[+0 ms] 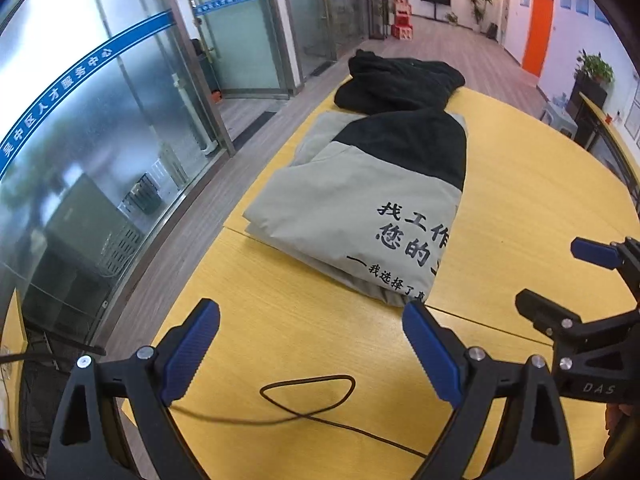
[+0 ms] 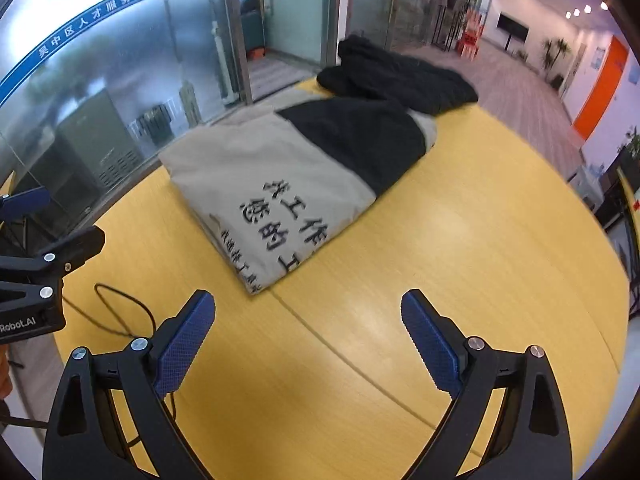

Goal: Fold clothes

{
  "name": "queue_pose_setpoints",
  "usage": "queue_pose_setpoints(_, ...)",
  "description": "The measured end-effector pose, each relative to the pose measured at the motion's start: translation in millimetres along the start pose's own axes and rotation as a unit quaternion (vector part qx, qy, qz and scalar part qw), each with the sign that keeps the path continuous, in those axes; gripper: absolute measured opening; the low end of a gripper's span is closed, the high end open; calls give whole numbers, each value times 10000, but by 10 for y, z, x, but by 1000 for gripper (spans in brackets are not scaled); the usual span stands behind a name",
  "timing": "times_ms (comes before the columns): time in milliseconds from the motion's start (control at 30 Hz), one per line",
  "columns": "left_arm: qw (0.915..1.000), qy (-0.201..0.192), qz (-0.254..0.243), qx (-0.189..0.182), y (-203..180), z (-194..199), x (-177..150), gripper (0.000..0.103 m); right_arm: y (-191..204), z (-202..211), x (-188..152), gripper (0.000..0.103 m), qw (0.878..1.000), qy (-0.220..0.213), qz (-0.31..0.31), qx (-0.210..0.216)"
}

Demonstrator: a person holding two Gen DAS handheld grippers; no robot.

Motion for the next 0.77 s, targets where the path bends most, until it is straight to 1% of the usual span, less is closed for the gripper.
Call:
queue_pose_setpoints(67,9999,96,-71,-72,-24,-103,39,96,-6,-46,27,95,10000,49,25,-61)
queue_pose_setpoints(133,9998,120,-170,-59,-36,-252,76,96,0,-100,52,95,9999,76,69,-99)
queue_pose_setpoints(233,9996,179,-214,-70,-17,-404,93,96,37,-263,88,95,9999,12,87,-135)
queue_pose_setpoints(300,9994,226,-228,-87,-2,-494,101,96,46,-402,119,95,9999,-25,17,-128)
queue_pose_setpoints(367,9993,273,-241,-104,14,-584,109,96,46,-500,124,95,9999,37,-63,-94)
queue_pose_setpoints(400,9992,296,-248,-112,22,-629,113,96,44,-518,123,95,9999,71,-98,-91)
queue_pose_setpoints(433,9991,320,-255,-121,29,-674,117,102,40,-521,129,95,9999,80,-111,-102)
queue_pose_setpoints(533,9988,395,-249,-156,45,-796,116,103,44,-538,144,95,9998,80,-76,-140)
queue_pose_setpoints(567,9990,356,-246,-67,60,-805,105,103,50,-548,145,95,9998,79,-52,-151)
queue_pose_setpoints(633,9992,54,-297,256,105,-756,115,103,63,-569,147,95,9998,77,-4,-175)
queue_pose_setpoints(667,9990,-85,-291,333,127,-736,126,103,78,-582,151,95,9998,53,64,-193)
queue_pose_setpoints(700,9990,-123,-258,329,141,-726,133,103,90,-588,150,95,9997,55,106,-200)
queue_pose_setpoints(767,9994,-78,-193,291,152,-703,139,103,111,-580,150,95,9996,76,182,-198)
Point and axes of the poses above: each gripper's, at about its wrist camera, not at the fingertips, and z roughly against the way its jaws point, y to its left, x to its top, the point moved 10 cm from there along -z, roughly the way its jaws point, and after that the axes turned 3 degrees about -y, right-handed, at the moved point
